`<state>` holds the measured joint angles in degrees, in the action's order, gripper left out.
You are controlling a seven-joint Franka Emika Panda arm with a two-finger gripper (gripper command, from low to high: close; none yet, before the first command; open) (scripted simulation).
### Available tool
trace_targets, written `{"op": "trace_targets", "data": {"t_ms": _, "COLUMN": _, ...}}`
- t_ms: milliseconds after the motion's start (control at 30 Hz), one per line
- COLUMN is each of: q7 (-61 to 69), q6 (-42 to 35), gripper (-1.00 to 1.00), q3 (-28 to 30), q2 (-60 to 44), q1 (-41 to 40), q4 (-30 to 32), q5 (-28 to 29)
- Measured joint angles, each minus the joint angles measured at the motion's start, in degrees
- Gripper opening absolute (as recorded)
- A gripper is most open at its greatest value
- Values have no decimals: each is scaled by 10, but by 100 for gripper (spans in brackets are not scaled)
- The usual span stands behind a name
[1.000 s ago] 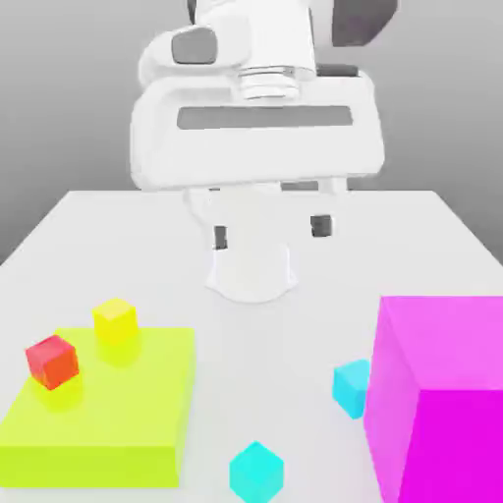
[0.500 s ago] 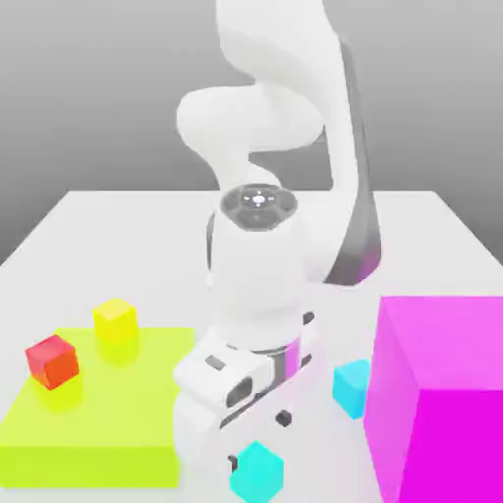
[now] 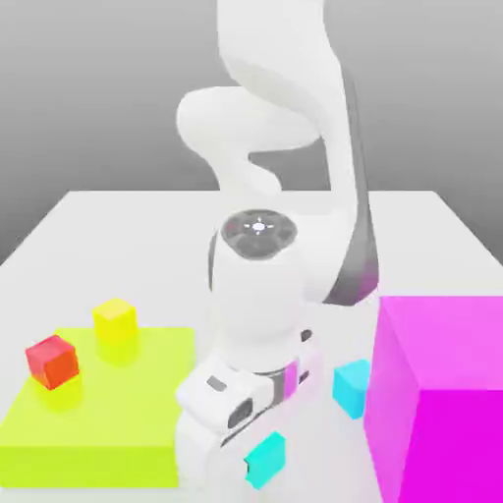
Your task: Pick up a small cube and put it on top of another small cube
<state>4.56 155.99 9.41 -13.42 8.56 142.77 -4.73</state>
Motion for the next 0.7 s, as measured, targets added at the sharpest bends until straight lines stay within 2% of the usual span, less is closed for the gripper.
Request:
{"op": "trace_targets", "data": {"t_ms": 100, "q7": -18, "q6": -48, "gripper": -100, "q3": 52, "q2": 61, "q1": -38, "q4": 10, "q5": 27}}
{"op": "trace_targets", "data": {"t_ms": 167, "q7": -31, "q6": -79, "gripper": -100, "q3": 85, "q2": 102, "q1": -93, "q4": 16, "q5": 46}}
{"op": "trace_targets", "data": {"t_ms": 333, "q7": -59, "q6": -154, "gripper": -100, "q3": 136, "q2": 195, "q1": -202, "q4": 34, "q5": 88}}
{"op": "trace_targets", "data": {"t_ms": 500, "q7": -29, "q6": -91, "gripper": -100, "q3": 148, "q2": 143, "q1": -208, "q4": 50, "q5": 47}}
{"op": "trace_targets", "data": {"t_ms": 533, "q7": -20, "q6": -72, "gripper": 100, "q3": 146, "q2": 125, "q1": -208, "q4": 53, "q5": 36}}
{"op": "trace_targets", "data": {"t_ms": 700, "q7": -20, "q6": -72, "gripper": 100, "q3": 146, "q2": 125, "q1": -205, "q4": 53, "q5": 36}}
